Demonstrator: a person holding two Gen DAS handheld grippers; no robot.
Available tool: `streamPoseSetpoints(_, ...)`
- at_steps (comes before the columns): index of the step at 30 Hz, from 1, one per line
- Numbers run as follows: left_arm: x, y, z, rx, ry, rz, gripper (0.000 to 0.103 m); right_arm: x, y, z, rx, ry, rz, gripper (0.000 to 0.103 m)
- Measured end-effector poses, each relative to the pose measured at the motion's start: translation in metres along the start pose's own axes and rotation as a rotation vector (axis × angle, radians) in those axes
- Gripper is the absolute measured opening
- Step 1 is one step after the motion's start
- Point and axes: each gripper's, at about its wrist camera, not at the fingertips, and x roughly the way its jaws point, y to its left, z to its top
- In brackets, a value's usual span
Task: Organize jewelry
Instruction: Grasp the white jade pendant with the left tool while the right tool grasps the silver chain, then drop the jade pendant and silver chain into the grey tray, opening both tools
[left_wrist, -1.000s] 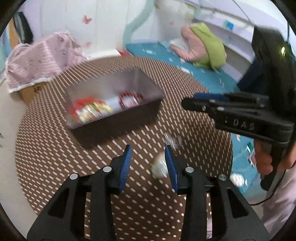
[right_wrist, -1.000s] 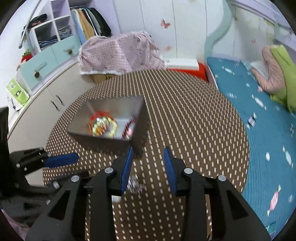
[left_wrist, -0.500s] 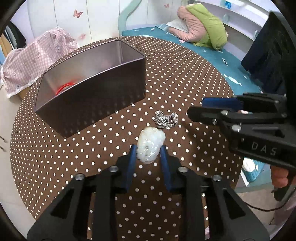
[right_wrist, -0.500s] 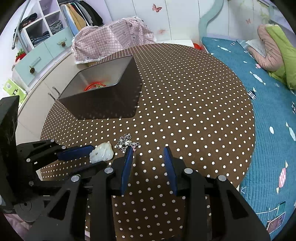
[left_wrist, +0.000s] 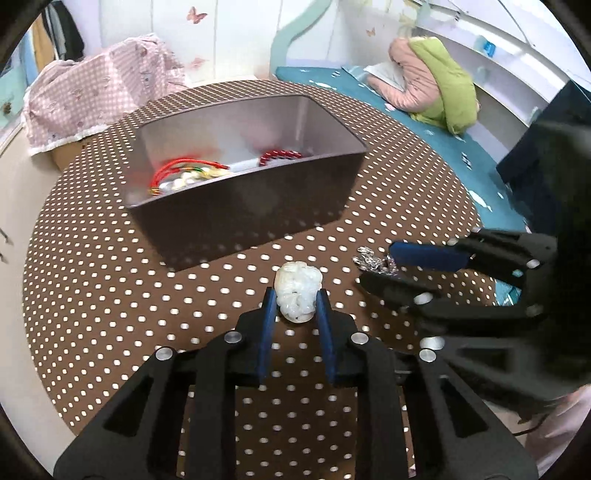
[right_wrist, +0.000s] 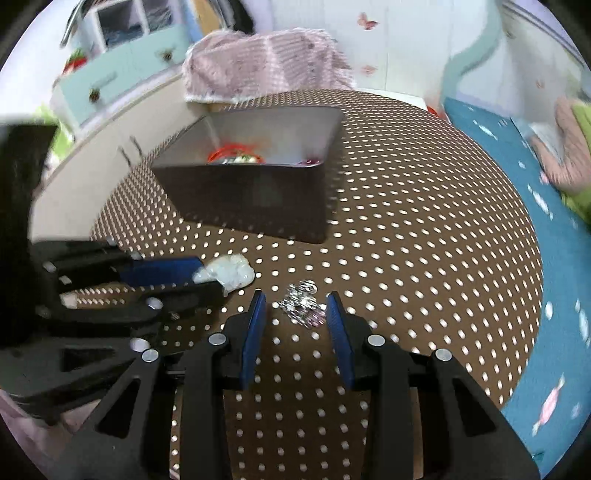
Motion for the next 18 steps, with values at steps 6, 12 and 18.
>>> streamPoseSetpoints(6, -0.003, 0.011, -0.005, -0.027, -0.007, -0.001, 0.022, 0.005, 0.006, -0.002, -0.040, -0.007, -0.013, 0.016)
streamPoseSetpoints(12, -0.015, 0.016, -0.006, -0.041, -0.039, -0.008, 0.021, 0.003, -0.001, 0.002, -0.011, -0.013, 0.010, 0.014)
streamPoseSetpoints(18, -0.026, 0.020, -0.009, -0.055, -0.062, -0.010, 0.021, -0.014, -0.002, 0.008, 0.000, -0.051, 0.008, 0.014)
